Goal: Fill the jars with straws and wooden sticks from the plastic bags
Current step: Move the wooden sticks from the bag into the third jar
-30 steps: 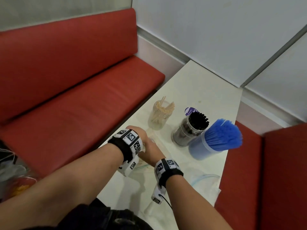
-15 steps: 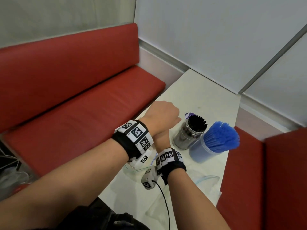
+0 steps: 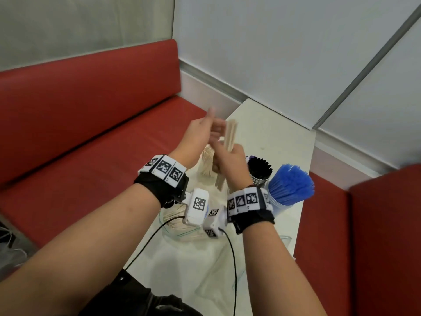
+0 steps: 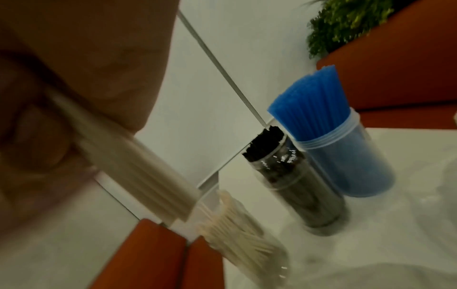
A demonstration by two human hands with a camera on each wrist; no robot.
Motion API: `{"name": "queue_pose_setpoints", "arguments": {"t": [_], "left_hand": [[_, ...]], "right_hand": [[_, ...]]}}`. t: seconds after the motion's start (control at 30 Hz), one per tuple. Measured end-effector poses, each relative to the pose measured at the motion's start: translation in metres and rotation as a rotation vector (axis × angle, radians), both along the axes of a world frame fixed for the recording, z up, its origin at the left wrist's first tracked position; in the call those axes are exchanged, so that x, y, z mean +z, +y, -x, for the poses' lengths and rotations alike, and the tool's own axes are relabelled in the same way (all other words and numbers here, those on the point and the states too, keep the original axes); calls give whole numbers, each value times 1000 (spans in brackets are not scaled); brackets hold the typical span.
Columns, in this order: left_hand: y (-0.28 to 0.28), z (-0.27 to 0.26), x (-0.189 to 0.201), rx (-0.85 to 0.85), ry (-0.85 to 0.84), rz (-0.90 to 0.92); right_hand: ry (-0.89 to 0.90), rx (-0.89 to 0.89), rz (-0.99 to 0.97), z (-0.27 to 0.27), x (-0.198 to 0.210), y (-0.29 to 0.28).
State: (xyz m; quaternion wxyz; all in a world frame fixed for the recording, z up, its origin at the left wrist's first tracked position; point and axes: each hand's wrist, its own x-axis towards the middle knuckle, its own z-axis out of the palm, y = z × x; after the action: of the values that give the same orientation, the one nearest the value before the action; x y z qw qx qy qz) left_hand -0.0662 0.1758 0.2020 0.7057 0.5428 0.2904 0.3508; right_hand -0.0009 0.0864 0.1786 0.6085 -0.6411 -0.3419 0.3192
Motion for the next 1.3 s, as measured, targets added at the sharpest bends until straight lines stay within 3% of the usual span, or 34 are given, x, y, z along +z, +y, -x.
{"name": "queue_pose_setpoints", "arguments": {"t": [0.13,0.27,0.37,0.67,0.83,0.97,1.1,1.23,1.3], "left_hand": [[-1,4,-30,-230,242,270],[-20,2,-49,-472,59,742],[-26,4,-54,-539,-49,883],[-21,3,-65,-489,6,941],[-23,3,-77,-437,-3,1011],[-19,5,-93,-376,12,968],[-8,12,-111,-279,82,876],[-10,20,-138,-237,240,770],[-12,24,-152,-204,341,692]], "right_hand": [[43,17,-192,-9,53,1],[97,46,-261,-6,66,3],[127,42,-269,-3,54,-4],[51,126,-266,2,53,-13],[-29,99,-148,1,41,-15],[-288,147,36,-14,39,-17],[-525,288,426,-33,34,-19],[-315,336,511,-39,19,-14],[-308,337,557,-41,12,-10]]}}
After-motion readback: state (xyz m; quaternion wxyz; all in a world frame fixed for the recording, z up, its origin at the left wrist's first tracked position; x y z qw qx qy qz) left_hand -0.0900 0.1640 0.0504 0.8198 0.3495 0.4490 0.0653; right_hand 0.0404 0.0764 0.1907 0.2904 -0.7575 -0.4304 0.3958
